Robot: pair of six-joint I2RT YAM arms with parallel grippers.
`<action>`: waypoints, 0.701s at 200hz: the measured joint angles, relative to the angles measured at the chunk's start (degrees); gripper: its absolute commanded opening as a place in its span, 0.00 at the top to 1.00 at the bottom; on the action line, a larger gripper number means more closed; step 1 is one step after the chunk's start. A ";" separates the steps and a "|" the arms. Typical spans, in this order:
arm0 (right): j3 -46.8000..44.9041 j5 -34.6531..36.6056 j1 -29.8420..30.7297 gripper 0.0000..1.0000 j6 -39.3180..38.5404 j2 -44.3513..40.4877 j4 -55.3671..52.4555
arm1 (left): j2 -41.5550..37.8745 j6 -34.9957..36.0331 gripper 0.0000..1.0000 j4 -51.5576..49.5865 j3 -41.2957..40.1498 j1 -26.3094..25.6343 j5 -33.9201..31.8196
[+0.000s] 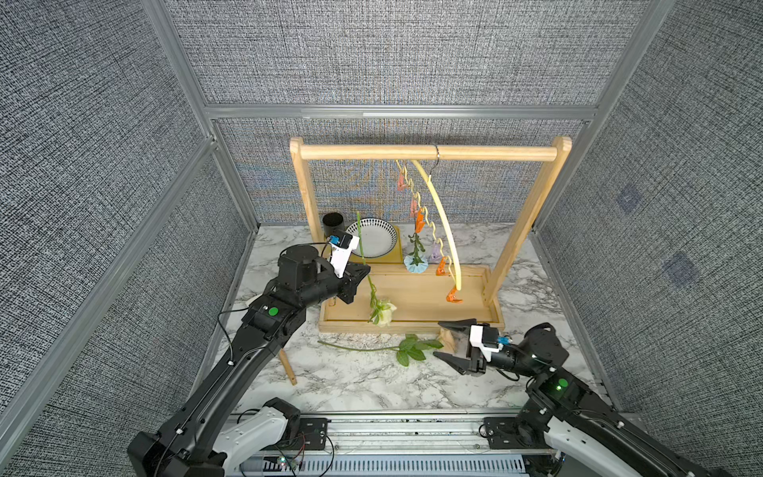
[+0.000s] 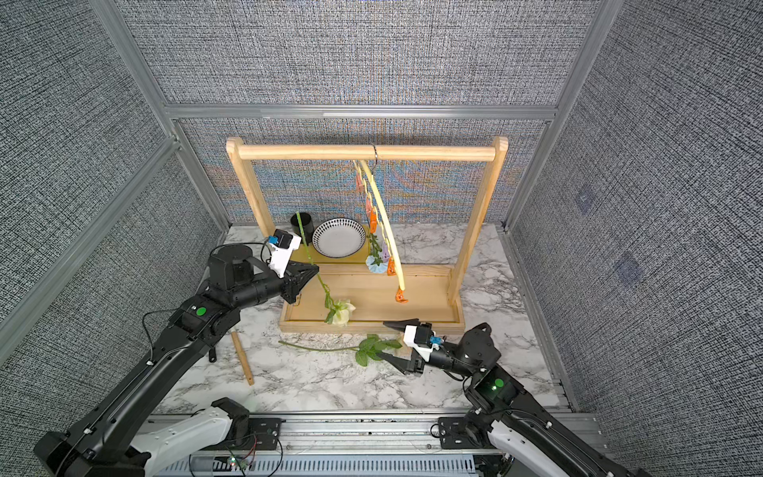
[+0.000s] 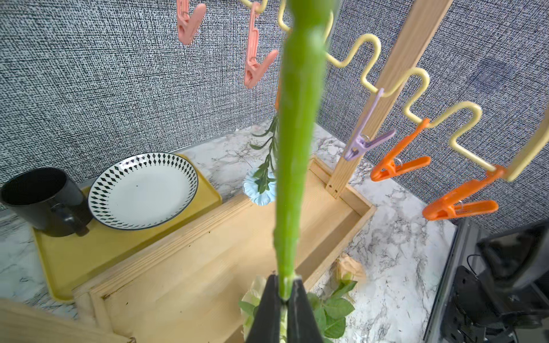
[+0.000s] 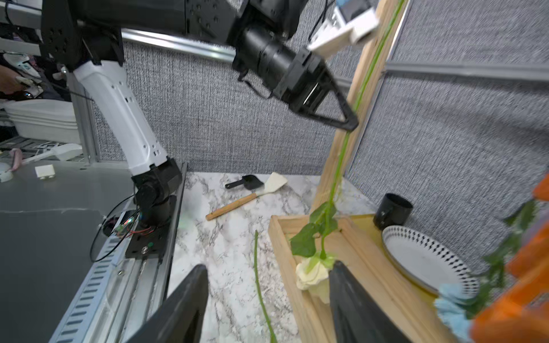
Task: Dry the flowers on a clothes hanger
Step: Pick up the flower at the center of the board.
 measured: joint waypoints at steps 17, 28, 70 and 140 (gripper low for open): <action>4.31 -2.27 -5.88 0.33 1.03 0.42 0.61 | 0.61 -0.44 0.98 0.00 -0.02 0.00 -0.04; 7.04 -4.96 -9.92 0.33 1.99 1.95 0.94 | 0.92 -0.87 0.98 0.09 -0.09 0.00 -0.35; 15.87 -16.48 -22.77 0.34 3.74 10.14 4.39 | 2.01 -1.79 0.98 0.39 0.33 0.00 -0.44; 26.75 -24.17 -36.79 0.41 5.42 22.95 3.89 | 5.44 -1.92 0.98 1.95 3.69 0.00 0.79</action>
